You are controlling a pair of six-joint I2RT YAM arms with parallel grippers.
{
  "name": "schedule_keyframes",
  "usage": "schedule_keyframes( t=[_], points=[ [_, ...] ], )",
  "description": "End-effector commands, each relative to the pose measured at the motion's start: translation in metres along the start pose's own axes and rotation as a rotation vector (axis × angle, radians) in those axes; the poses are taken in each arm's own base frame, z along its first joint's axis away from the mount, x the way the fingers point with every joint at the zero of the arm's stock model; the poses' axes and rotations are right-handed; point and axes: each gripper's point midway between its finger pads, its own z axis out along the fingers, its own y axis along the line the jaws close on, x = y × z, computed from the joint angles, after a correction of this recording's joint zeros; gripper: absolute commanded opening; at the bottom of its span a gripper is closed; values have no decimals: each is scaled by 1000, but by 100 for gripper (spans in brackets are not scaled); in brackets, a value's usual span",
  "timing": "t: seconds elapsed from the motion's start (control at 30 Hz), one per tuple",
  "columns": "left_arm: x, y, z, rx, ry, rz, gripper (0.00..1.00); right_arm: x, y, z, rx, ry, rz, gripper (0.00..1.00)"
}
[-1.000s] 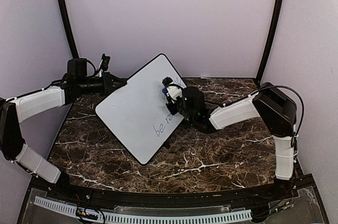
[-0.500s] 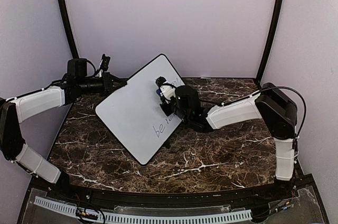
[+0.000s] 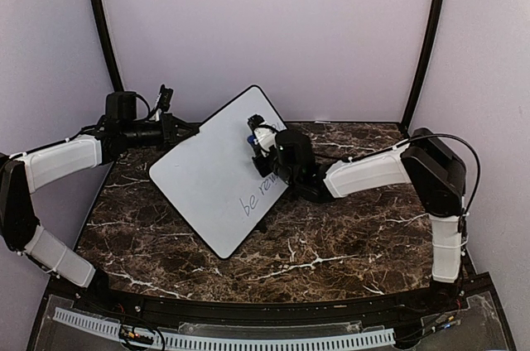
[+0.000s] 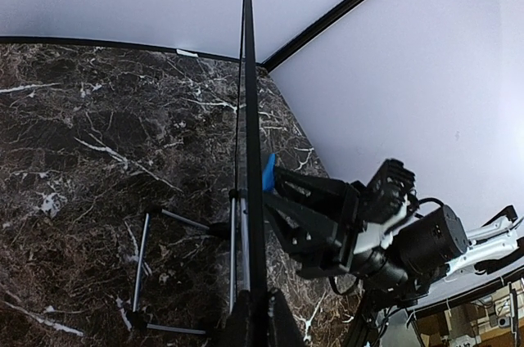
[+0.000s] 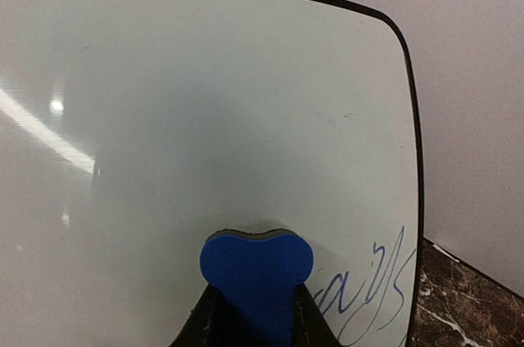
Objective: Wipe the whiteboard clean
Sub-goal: Erase the whiteboard at the center of the board.
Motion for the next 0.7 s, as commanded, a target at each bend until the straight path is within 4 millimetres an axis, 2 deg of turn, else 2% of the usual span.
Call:
schedule_keyframes(
  t=[0.0,0.1,0.23,0.3,0.43,0.57,0.67],
  points=[
    [13,-58,-3,221,71,107,0,86,-34,19,84,239,-11,22],
    [13,-58,-3,220,69,109,0,86,-33,18,70,241,4,22],
    [13,-57,-3,218,71,106,0,75,-25,13,26,220,32,22],
    [13,-57,-2,219,71,106,0,64,-12,7,-12,191,26,22],
    [13,-57,-2,220,72,105,0,42,31,-6,-114,141,-11,22],
    [13,-57,-2,217,69,109,0,37,64,-17,-196,164,-17,22],
    [13,-57,-3,217,69,109,0,42,70,-22,-208,186,-1,22]
  ],
)
